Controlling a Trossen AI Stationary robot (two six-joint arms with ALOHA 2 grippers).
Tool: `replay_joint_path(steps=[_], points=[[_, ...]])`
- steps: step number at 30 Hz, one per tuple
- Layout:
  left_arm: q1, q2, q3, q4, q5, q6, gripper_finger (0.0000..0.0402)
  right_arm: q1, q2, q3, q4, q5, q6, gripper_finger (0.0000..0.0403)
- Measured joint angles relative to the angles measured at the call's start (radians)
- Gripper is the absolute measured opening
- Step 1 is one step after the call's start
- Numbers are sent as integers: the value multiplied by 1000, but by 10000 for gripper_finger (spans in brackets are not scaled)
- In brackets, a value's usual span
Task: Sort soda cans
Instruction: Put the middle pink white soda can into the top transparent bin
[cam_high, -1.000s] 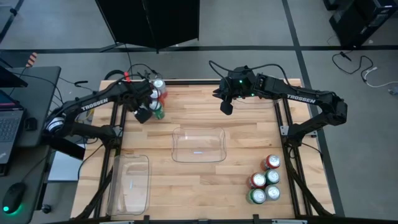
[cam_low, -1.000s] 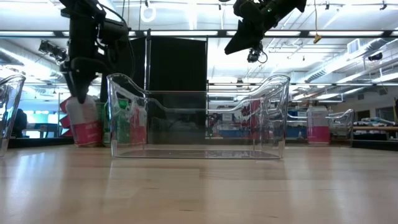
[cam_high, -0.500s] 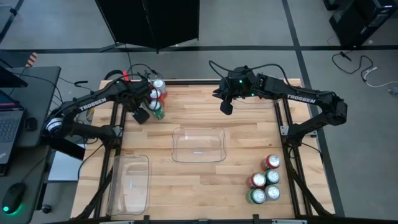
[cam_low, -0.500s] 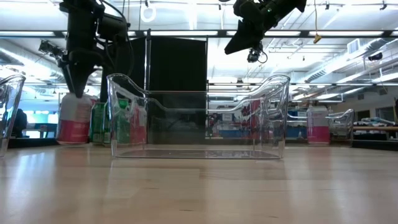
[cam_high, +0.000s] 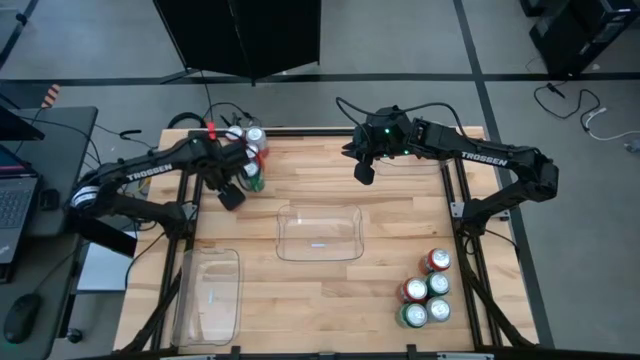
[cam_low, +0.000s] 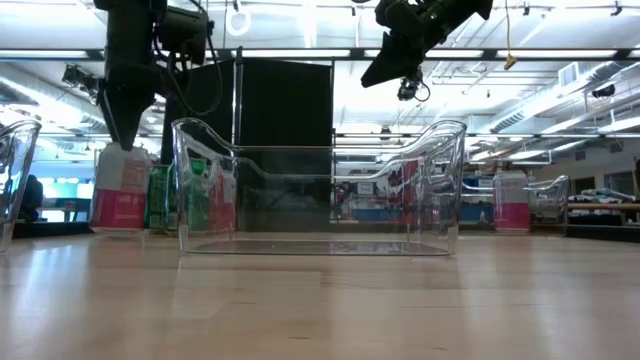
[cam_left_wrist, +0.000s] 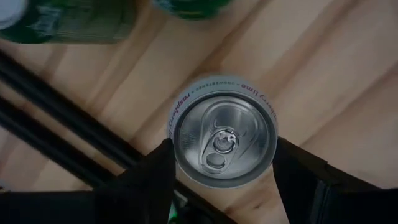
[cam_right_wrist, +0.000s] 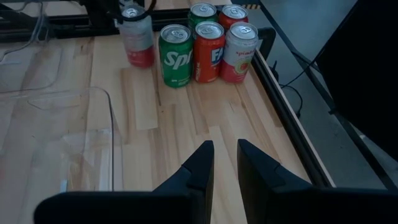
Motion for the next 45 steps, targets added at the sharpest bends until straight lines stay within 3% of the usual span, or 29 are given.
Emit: replay_joint_path(steps=[7,12,32,40,45], points=[[-67,2,157,1,6,-35,223,0,0,0,0,0,0,58],[-80,69,318,1,5,-35,223,0,-28,0,-21,0,-6,58],[-79,772,1060,28,-3,334,223,-7,-243,0,-114,9,-3,58],[-79,921,1161,22,3,397,223,-10,-247,0,-177,22,11,58],[-79,932,1161,-8,2,406,223,-49,-226,0,-330,239,60,51]])
